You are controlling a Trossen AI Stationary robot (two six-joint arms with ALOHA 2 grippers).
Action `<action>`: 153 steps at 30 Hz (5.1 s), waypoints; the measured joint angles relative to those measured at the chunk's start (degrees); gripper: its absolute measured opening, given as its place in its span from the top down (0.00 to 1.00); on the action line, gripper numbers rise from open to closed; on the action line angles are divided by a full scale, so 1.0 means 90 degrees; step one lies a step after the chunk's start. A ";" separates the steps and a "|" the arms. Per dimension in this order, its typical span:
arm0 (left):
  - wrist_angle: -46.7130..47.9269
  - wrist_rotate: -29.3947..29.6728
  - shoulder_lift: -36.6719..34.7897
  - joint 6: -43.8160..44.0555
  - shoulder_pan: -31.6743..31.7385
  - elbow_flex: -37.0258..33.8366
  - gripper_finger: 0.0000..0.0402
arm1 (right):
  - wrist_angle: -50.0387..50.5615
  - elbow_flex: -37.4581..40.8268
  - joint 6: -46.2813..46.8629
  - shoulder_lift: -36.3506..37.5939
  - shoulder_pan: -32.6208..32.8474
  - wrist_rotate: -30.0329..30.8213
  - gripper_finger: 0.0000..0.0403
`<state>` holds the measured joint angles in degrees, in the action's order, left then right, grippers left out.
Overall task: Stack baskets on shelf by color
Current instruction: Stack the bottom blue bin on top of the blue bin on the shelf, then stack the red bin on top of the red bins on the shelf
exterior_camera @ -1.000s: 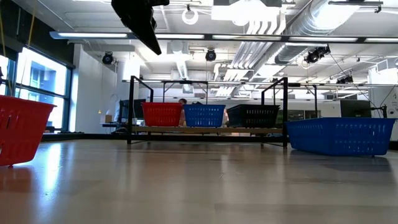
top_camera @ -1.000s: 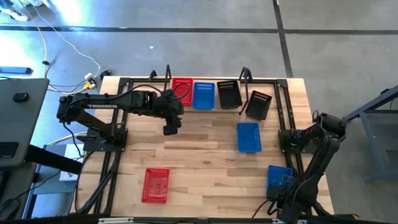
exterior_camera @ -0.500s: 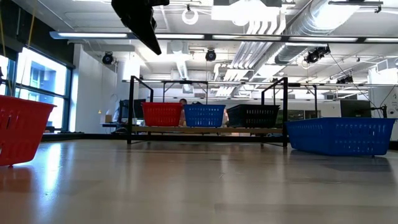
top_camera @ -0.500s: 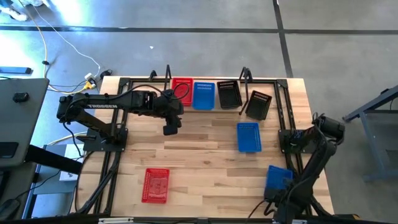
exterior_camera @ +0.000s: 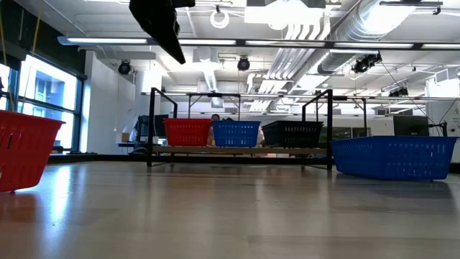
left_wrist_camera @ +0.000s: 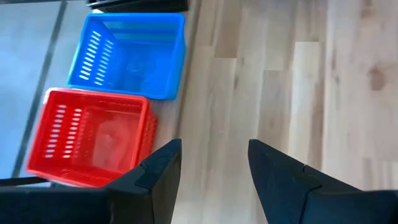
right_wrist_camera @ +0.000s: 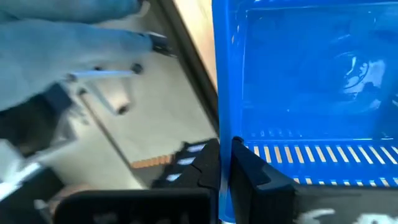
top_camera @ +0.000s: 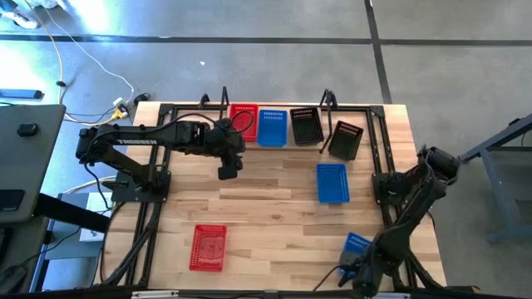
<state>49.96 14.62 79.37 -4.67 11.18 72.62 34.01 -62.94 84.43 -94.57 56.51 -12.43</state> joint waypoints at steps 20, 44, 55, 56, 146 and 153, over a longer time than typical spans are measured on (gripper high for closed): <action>0.0315 0.0632 0.0000 -0.0220 0.0306 0.0000 0.57 | 0.0610 -0.1472 -0.2822 0.0028 -0.2095 0.0597 1.00; 0.1430 0.0601 0.0000 0.0194 0.0486 0.0000 0.57 | 0.2351 -0.3314 -0.7895 0.0028 -0.5287 0.2237 1.00; 0.1481 0.0236 0.0000 0.0731 0.0806 0.0000 0.57 | 0.2332 -0.3383 -0.9678 0.0013 -0.6667 0.2756 1.00; 0.1478 0.0232 0.0000 0.0783 0.0821 0.0000 0.57 | 0.2291 -0.3383 -0.9790 0.0007 -0.6782 0.2806 1.00; 0.1468 0.0230 0.0002 0.1567 0.1226 0.0000 0.57 | 0.1859 -0.3325 -1.1482 -0.1675 -0.8208 0.2814 0.82; 0.1468 0.0227 0.0002 0.1670 0.1226 0.0000 0.57 | 0.1431 -0.3327 -1.1260 -0.1641 -0.8208 0.2375 0.74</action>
<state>63.18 16.67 79.40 10.36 22.22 72.62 46.90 -92.88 -16.91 -109.34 -17.36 8.95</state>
